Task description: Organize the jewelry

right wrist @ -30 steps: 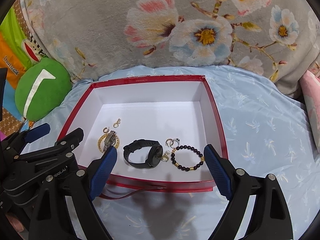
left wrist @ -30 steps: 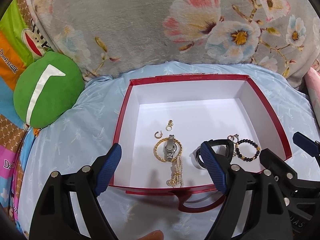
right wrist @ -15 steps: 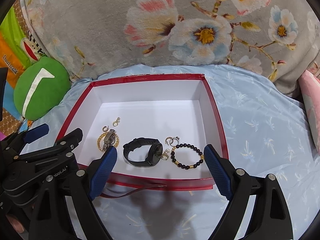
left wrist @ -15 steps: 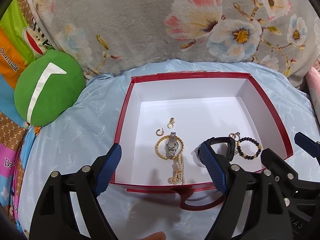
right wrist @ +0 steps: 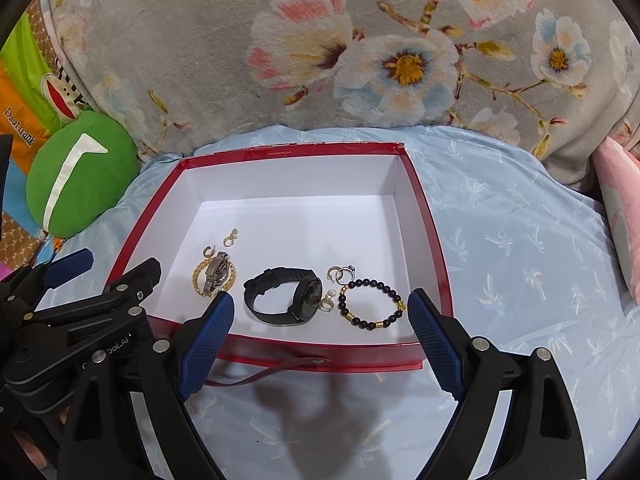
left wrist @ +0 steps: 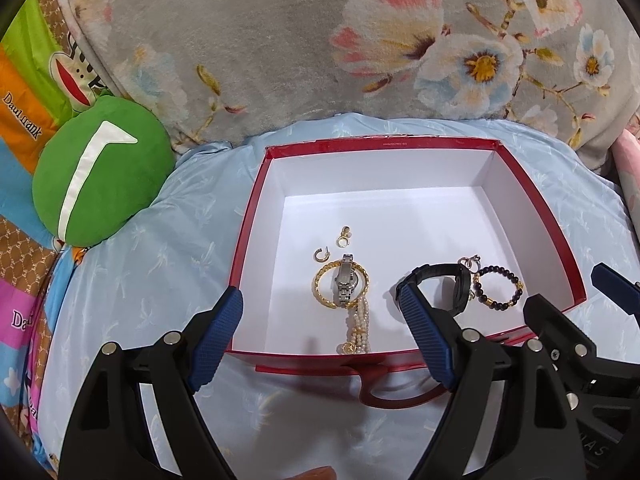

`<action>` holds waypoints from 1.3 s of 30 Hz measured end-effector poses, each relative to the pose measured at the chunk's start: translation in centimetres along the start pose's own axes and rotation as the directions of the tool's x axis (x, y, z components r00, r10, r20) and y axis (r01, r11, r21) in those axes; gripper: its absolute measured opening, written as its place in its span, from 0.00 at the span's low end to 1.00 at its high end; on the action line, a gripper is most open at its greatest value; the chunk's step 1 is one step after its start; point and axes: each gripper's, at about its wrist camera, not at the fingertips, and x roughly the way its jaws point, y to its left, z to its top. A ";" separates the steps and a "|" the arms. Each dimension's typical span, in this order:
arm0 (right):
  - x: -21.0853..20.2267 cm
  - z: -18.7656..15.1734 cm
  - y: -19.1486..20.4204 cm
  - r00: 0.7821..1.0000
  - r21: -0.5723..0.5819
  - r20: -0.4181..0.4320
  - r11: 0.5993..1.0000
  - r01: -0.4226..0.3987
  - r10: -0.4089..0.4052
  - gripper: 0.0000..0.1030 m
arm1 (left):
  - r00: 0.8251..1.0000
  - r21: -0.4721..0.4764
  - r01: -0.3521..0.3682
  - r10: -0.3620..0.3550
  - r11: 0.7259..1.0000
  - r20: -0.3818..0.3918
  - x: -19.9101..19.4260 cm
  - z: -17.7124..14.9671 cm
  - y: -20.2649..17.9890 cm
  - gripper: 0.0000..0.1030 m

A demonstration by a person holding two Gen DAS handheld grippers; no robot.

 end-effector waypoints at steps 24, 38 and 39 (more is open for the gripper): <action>-0.3 -0.7 -0.1 1.000 0.001 0.005 1.000 0.019 -0.019 0.84 | 1.000 -0.005 -0.006 0.006 1.000 -0.009 -0.2 -0.5 0.0 0.80; -0.2 -0.8 0.0 1.000 -0.001 0.005 1.000 0.021 -0.021 0.84 | 0.999 -0.012 -0.025 0.025 1.000 -0.020 0.0 -0.5 0.2 0.80; -0.1 -0.8 0.0 1.000 -0.001 0.003 1.000 0.020 -0.020 0.84 | 0.999 -0.013 -0.025 0.025 1.000 -0.021 0.0 -0.5 0.2 0.80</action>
